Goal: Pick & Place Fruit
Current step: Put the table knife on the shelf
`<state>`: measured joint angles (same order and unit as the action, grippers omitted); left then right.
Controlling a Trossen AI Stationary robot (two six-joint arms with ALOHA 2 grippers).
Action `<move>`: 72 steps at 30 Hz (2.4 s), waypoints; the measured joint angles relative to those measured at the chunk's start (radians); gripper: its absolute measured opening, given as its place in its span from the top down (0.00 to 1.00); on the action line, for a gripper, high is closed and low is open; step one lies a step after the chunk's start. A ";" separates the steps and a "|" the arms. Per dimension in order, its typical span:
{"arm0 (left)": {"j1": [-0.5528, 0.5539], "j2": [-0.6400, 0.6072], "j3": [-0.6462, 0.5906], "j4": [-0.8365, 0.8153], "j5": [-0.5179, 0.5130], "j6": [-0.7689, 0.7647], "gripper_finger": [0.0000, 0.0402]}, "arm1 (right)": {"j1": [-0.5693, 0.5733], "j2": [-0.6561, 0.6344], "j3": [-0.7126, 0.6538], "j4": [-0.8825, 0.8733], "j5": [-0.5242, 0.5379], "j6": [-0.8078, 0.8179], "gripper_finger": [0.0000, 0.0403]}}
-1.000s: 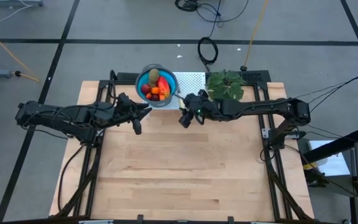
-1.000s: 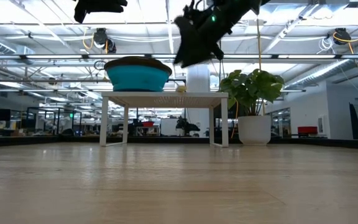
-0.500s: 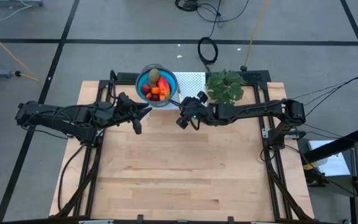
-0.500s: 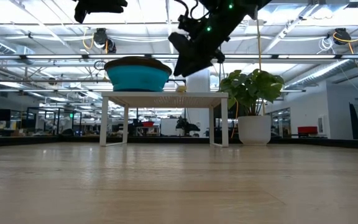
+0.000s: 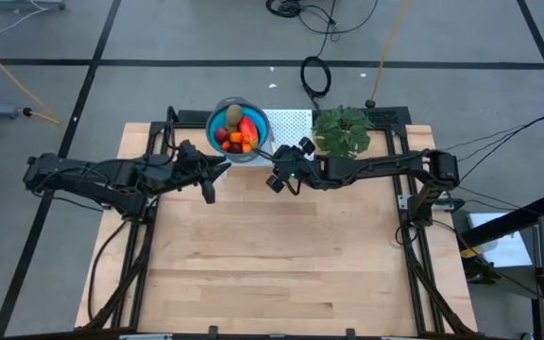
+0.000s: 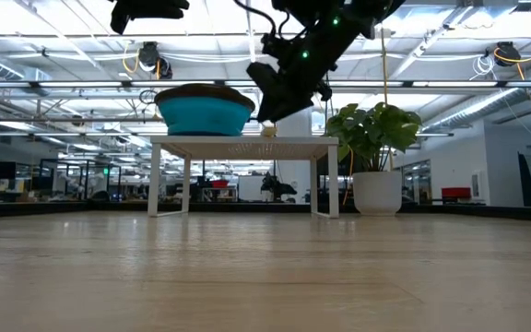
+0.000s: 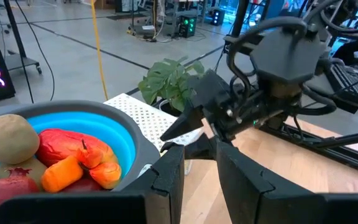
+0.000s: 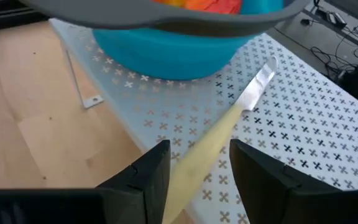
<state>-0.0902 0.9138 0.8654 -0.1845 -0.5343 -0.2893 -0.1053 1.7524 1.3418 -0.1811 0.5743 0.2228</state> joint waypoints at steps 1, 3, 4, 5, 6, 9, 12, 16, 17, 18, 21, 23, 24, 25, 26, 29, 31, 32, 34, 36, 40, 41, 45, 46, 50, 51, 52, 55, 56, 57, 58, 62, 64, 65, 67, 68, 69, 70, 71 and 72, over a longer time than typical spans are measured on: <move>0.000 0.000 0.000 0.002 0.000 0.000 0.77 | -0.002 -0.002 0.000 0.002 0.000 0.000 0.61; 0.000 0.000 0.000 0.002 0.000 0.000 0.77 | -0.008 0.000 0.001 -0.001 0.000 0.000 0.61; 0.000 0.000 0.000 0.002 0.000 0.000 0.77 | -0.012 0.002 0.000 -0.003 -0.002 0.000 0.61; 0.000 0.000 0.000 0.002 0.000 0.000 0.77 | -0.017 0.003 0.000 -0.004 -0.002 0.000 0.61; 0.000 0.000 0.000 0.002 0.000 0.000 0.77 | -0.021 0.003 0.000 -0.004 -0.003 0.000 0.61; 0.000 0.000 0.000 0.003 0.000 0.000 0.77 | -0.033 0.001 0.000 -0.002 -0.032 0.012 0.61; 0.000 0.000 0.000 0.003 0.000 0.000 0.77 | -0.045 0.001 0.000 -0.003 -0.083 0.045 0.61; 0.000 0.000 0.000 0.003 0.000 0.001 0.77 | -0.053 0.001 0.000 -0.003 -0.082 0.052 0.61; 0.000 0.000 0.000 0.003 0.000 0.002 0.77 | -0.055 0.001 0.000 -0.003 -0.082 0.052 0.61; 0.000 0.000 0.000 0.003 0.000 0.002 0.77 | -0.056 0.001 0.000 -0.003 -0.082 0.052 0.61; 0.000 0.000 0.000 0.003 -0.009 0.003 0.77 | -0.057 0.001 0.000 -0.003 -0.084 0.051 0.61; 0.000 0.000 0.000 0.003 -0.015 0.003 0.77 | -0.057 0.004 0.000 -0.002 -0.108 0.044 0.61; 0.000 0.000 0.000 0.004 -0.017 0.003 0.77 | -0.057 0.009 0.001 0.001 -0.108 0.037 0.61; 0.000 0.000 0.000 0.004 -0.017 0.005 0.77 | -0.057 0.013 0.001 0.001 -0.107 0.030 0.61; 0.000 0.000 0.000 0.007 -0.017 0.008 0.77 | -0.057 0.015 0.001 -0.003 -0.106 0.027 0.61; 0.000 0.000 0.000 0.018 -0.017 0.019 0.77 | -0.057 0.015 0.000 -0.001 -0.108 0.027 0.61; 0.000 0.000 0.000 0.023 -0.018 0.024 0.77 | -0.057 0.023 0.001 0.001 -0.108 0.027 0.61; 0.000 0.000 0.000 0.025 -0.018 0.025 0.77 | -0.057 0.029 0.001 0.004 -0.107 0.027 0.61; 0.000 0.000 0.000 0.026 -0.018 0.025 0.77 | -0.057 0.031 0.000 -0.003 -0.108 0.025 0.61; 0.000 0.000 0.000 0.026 -0.018 0.025 0.77 | -0.057 0.031 0.001 -0.001 -0.108 0.023 0.61; 0.002 0.000 0.000 0.026 -0.019 0.025 0.77 | -0.057 0.031 0.000 -0.003 -0.108 0.026 0.61; 0.004 0.000 0.000 0.027 -0.019 0.025 0.77 | -0.057 0.031 0.000 -0.003 -0.108 0.026 0.61; 0.013 0.000 0.000 0.029 -0.019 0.025 0.77 | -0.058 0.031 0.000 -0.004 -0.108 0.026 0.64; 0.013 0.000 0.000 0.029 -0.019 0.025 0.77 | -0.058 0.031 0.000 -0.004 -0.108 0.026 0.65; 0.013 0.000 0.000 0.029 -0.019 0.025 0.77 | -0.059 0.031 0.000 -0.004 -0.106 0.027 0.72; 0.013 0.000 0.000 0.029 -0.019 0.025 0.77 | -0.059 0.031 0.000 -0.004 -0.105 0.027 0.74; 0.013 0.000 0.000 0.029 -0.019 0.025 0.77 | -0.059 0.031 0.000 -0.004 -0.103 0.027 0.76; 0.013 0.000 0.000 0.029 -0.019 0.025 0.77 | -0.060 0.031 0.000 -0.003 -0.104 0.027 0.80; 0.013 0.000 0.000 0.029 -0.019 0.025 0.77 | -0.059 0.031 0.000 -0.002 -0.104 0.027 0.81; 0.013 0.000 0.000 0.029 -0.019 0.025 0.77 | -0.059 0.031 0.000 -0.002 -0.104 0.027 0.81; 0.013 0.000 0.000 0.029 -0.019 0.025 0.77 | -0.059 0.031 0.000 -0.002 -0.104 0.027 0.81; 0.013 0.000 0.000 0.029 -0.019 0.025 0.77 | -0.059 0.031 0.001 -0.003 -0.094 0.051 0.79; 0.013 0.000 0.000 0.029 -0.019 0.025 0.77 | -0.059 0.031 0.000 -0.009 -0.072 0.061 0.78; 0.013 0.000 0.000 0.029 -0.019 0.025 0.77 | -0.059 0.031 0.000 -0.010 -0.066 0.065 0.78; 0.013 0.000 0.000 0.029 -0.019 0.025 0.77 | -0.059 0.031 0.000 -0.019 -0.051 0.076 0.79; 0.013 0.000 0.000 0.029 -0.019 0.025 0.77 | -0.059 0.031 0.000 -0.019 -0.050 0.080 0.79; 0.013 0.000 0.000 0.029 -0.019 0.025 0.77 | -0.059 0.031 0.000 -0.020 -0.049 0.082 0.80; 0.013 0.000 0.000 0.029 -0.019 0.025 0.77 | -0.059 0.031 0.000 -0.020 -0.048 0.083 0.80; 0.013 0.000 0.000 0.029 -0.019 0.025 0.77 | -0.059 0.031 0.000 -0.020 -0.047 0.083 0.81; 0.013 0.000 0.000 0.029 -0.019 0.025 0.77 | -0.059 0.031 0.000 -0.021 -0.045 0.086 0.81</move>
<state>-0.0769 0.9142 0.8654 -0.1555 -0.5529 -0.2642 -0.1646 1.7832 1.3422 -0.2017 0.5291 0.3087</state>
